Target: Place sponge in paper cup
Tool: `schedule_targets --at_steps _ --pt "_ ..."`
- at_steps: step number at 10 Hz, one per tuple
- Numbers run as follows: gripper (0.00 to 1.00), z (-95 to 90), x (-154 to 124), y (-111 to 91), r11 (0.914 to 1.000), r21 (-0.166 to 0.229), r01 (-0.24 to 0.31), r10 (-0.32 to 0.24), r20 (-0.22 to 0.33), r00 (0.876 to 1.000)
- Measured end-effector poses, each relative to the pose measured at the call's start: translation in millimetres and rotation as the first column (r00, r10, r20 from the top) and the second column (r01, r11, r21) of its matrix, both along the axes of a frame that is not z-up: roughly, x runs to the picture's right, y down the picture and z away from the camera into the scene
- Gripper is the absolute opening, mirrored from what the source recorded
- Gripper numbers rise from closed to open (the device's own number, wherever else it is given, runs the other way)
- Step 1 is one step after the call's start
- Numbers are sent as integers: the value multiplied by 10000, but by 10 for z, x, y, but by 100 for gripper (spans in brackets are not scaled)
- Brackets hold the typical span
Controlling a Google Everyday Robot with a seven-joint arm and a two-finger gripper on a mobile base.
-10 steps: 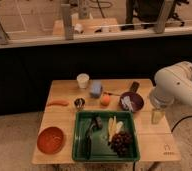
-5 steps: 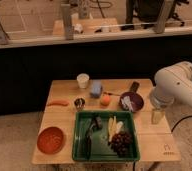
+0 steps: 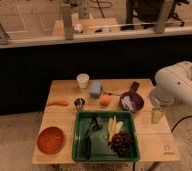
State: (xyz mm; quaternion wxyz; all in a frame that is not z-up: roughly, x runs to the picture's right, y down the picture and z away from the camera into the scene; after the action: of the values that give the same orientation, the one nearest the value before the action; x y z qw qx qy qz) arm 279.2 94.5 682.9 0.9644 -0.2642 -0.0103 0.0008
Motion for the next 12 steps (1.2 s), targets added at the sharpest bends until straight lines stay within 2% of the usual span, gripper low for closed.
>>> schedule_targets --at_steps 2,3,4,5,6,7,12 --pt "80 43 -156 -216 9980 451 443 -471 630 9969" --pt "80 124 -300 -400 9939 786 771 -848 990 9915" --pt "80 220 -495 -595 9860 1189 1172 -1326 1310 9825" --pt "80 269 -665 -691 9791 1454 1421 -1636 1491 9752" --pt "80 334 -938 -792 9686 1754 1762 -2067 1743 9628" --pt "80 349 -1004 -816 9658 1838 1828 -2157 1789 9599" --pt "80 347 -965 -801 9672 1805 1788 -2102 1730 9622"
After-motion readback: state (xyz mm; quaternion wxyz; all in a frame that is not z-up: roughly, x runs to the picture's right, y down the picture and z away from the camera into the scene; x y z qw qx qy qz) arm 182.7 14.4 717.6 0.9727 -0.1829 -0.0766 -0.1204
